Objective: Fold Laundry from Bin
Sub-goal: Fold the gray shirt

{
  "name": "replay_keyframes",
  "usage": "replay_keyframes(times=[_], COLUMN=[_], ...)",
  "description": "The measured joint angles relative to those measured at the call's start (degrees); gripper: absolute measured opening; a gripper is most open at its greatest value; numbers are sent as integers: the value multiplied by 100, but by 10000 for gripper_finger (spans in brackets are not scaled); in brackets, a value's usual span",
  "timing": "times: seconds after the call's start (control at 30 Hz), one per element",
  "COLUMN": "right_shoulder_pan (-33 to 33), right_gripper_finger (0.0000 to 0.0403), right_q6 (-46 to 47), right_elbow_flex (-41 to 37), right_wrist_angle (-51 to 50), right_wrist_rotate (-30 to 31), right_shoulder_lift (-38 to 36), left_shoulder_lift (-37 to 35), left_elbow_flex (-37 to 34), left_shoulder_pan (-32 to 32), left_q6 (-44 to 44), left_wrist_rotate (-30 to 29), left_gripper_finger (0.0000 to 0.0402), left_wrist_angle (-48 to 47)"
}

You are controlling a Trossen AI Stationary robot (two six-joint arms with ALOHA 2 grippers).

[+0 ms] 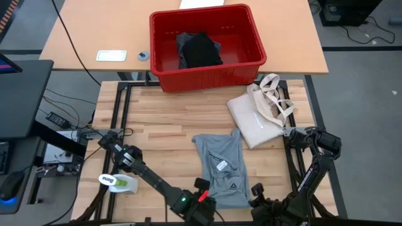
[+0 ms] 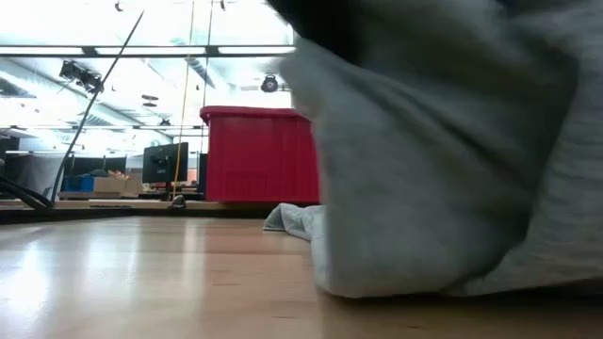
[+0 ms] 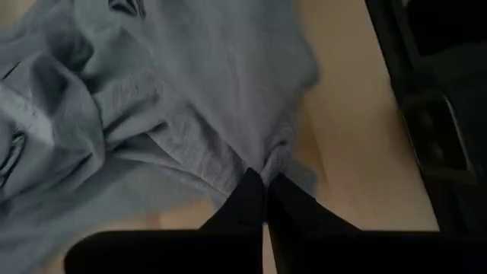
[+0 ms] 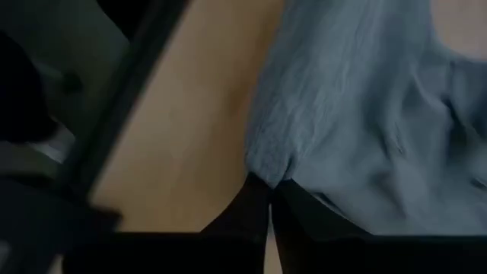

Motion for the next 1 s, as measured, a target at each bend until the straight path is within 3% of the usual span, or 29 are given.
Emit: replay_keyframes(times=[0.17, 0.3, 0.4, 0.6, 0.77, 0.9, 1.0], right_shoulder_pan=[-20, -187, -233, -209, -208, -202, -119], right_gripper_finger=[9, 14, 14, 33, 99, 158, 184], right_q6=[396, 763, 922, 731, 781, 1407, 1854], right_elbow_flex=[-46, -306, -312, -117, 210, 606, 725], right_wrist_angle=[-405, -118, -153, -493, -776, -1504, -1712], right_wrist_rotate=[-443, -1441, -1794, -1815, -1779, -1615, -984], right_shoulder_lift=[-2, 4, 3, -9, -48, -50, -50], left_shoulder_lift=[97, 180, 161, 94, 78, 5, -60], left_elbow_flex=[-14, -13, -9, -9, -18, -20, -18], left_shoulder_pan=[-112, -216, -267, -344, -312, -292, -328], left_q6=[-499, -518, -447, -528, -576, -562, -528], left_wrist_rotate=[18, 43, 55, -227, -334, -382, -750], left_gripper_finger=[7, 6, 6, 38, 98, 148, 167], left_wrist_angle=[-746, -779, -757, -457, -303, -325, -306])
